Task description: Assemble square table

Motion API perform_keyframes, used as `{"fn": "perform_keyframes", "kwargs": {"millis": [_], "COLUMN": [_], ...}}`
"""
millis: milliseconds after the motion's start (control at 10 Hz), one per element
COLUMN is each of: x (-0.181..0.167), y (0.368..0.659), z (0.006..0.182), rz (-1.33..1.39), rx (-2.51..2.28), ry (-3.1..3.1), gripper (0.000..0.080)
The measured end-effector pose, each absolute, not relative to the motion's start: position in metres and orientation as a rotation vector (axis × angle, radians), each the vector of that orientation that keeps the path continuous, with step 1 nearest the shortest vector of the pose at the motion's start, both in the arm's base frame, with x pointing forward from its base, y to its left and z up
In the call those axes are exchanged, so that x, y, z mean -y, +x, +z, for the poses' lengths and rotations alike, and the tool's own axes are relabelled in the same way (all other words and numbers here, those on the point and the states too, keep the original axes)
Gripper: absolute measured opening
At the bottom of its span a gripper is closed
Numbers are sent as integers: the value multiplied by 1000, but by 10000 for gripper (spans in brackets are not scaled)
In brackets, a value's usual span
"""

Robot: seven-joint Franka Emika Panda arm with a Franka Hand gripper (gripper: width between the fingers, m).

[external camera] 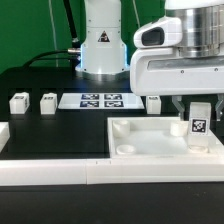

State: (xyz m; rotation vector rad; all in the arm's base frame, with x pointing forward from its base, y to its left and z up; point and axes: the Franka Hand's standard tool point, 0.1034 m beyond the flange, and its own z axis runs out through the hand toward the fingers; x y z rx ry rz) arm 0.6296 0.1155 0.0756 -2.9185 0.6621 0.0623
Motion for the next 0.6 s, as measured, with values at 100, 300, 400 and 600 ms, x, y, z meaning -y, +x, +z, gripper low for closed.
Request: {"fn": "perform_keyframes", "kwargs": {"millis": [100, 300, 400, 600], "x": [-114, -117, -118, -117], "y": [633, 632, 632, 632], "z": [75, 76, 75, 74], "rz": [96, 144, 169, 173], "rx": [-818, -1301, -1518, -1782], "ry": [-2879, -2714, -2595, -2392], "gripper": [293, 293, 293, 293]}}
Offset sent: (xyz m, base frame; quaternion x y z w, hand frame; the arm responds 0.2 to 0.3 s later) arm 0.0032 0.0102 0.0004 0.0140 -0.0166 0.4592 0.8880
